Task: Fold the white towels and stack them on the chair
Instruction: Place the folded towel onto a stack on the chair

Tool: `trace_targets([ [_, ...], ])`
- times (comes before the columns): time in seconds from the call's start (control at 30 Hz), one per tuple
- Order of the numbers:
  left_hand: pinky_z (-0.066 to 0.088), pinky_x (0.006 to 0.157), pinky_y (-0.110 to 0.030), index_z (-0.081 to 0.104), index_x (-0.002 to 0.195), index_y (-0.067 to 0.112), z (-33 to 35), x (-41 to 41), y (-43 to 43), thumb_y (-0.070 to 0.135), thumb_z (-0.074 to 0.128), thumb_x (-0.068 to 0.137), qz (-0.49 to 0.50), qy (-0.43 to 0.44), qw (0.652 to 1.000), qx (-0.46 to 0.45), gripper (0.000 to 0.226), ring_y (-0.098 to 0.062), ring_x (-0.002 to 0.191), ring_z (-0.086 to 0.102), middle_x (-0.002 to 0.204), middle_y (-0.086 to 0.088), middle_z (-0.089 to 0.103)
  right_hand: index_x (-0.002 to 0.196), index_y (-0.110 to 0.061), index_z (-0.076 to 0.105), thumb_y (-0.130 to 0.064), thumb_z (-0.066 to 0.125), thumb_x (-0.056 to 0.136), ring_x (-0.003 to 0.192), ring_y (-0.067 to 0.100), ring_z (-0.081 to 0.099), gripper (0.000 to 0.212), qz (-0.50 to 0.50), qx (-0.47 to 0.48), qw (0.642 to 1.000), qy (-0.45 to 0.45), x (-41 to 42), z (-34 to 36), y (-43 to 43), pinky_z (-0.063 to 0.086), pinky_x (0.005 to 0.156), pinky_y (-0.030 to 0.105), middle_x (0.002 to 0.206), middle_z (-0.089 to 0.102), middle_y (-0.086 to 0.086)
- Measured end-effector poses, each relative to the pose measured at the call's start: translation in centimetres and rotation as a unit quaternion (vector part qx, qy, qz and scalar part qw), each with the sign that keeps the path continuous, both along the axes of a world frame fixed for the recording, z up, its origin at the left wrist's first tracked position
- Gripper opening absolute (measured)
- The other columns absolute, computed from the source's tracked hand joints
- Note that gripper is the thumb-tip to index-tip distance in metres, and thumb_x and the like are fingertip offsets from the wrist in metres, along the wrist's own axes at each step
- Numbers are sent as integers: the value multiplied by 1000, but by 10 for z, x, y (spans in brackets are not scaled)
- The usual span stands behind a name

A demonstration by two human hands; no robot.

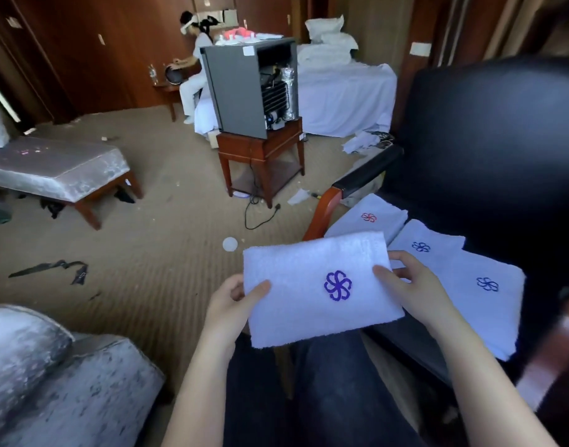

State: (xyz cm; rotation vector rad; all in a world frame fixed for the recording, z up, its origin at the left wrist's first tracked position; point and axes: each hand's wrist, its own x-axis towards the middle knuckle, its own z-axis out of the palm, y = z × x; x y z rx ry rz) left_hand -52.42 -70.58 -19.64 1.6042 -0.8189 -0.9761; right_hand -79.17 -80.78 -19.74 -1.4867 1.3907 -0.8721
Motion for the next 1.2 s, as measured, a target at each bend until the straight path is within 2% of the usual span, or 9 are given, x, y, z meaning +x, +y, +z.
trace_targets([
  [0.2, 52, 71, -27, 67, 99, 17, -15, -37, -21, 32, 73, 85, -48, 26, 999, 3, 21, -12, 89, 71, 96, 5, 74, 115, -44, 52, -37, 58, 93, 90, 9, 62, 24, -9, 16, 999, 29, -46, -10, 23, 44, 63, 20, 101, 65, -8],
  [0.47, 54, 74, -29, 68, 100, 17, -37, -86, -42, 28, 74, 85, -106, 66, 992, 19, 19, -15, 92, 70, 97, 4, 74, 126, -59, 40, -23, 69, 85, 90, 12, 65, 62, 7, 58, 996, 67, -106, -32, 51, 50, 77, 23, 110, 61, -11],
  [0.6, 53, 73, -28, 67, 102, 18, -47, -104, -45, 26, 72, 87, -140, 84, 986, 32, 18, -13, 92, 70, 96, 5, 74, 129, -54, 44, -22, 68, 84, 90, 18, 64, 60, -62, 41, 994, 79, -125, -43, 62, 53, 84, 33, 107, 63, -7],
  [0.77, 56, 83, -37, 67, 105, 17, -61, -124, -61, 24, 73, 85, -191, 108, 974, 53, 22, -17, 97, 70, 102, 4, 74, 119, -53, 54, -16, 70, 81, 85, 13, 61, 55, -143, 8, 989, 44, -147, -56, 61, 49, 75, 27, 97, 67, -12],
  [0.87, 55, 92, -46, 65, 109, 14, -73, -139, -76, 24, 77, 83, -223, 120, 965, 74, 29, -18, 98, 70, 105, 2, 73, 112, -52, 56, -11, 71, 80, 81, 10, 62, 54, -198, -3, 980, 38, -158, -70, 56, 55, 77, 35, 96, 68, -9],
  [0.97, 54, 93, -49, 64, 110, 15, -84, -159, -95, 28, 78, 78, -257, 121, 954, 92, 38, -18, 99, 70, 106, 3, 73, 118, -41, 57, -12, 72, 80, 80, 8, 63, 49, -229, 0, 972, 59, -176, -78, 44, 57, 77, 41, 98, 67, -10],
  [1.03, 56, 90, -46, 63, 113, 16, -89, -174, -106, 20, 76, 84, -275, 128, 948, 97, 32, -17, 99, 70, 106, 4, 73, 120, -37, 56, -12, 72, 81, 84, 8, 64, 49, -236, -5, 969, 72, -192, -76, 30, 57, 74, 37, 99, 67, -11],
  [1.13, 57, 88, -43, 61, 119, 19, -98, -200, -124, 13, 71, 87, -309, 138, 935, 107, 34, -14, 100, 69, 110, 6, 72, 124, -29, 54, -11, 69, 80, 88, 8, 64, 50, -237, -7, 961, 140, -218, -68, 0, 48, 70, 18, 101, 66, -7],
  [1.2, 57, 88, -45, 56, 123, 22, -107, -217, -134, 12, 72, 86, -319, 146, 930, 113, 42, -12, 101, 69, 113, 5, 71, 126, -25, 52, -11, 66, 80, 81, 16, 64, 50, -227, -8, 954, 196, -232, -62, -25, 50, 69, 24, 95, 67, 0],
])
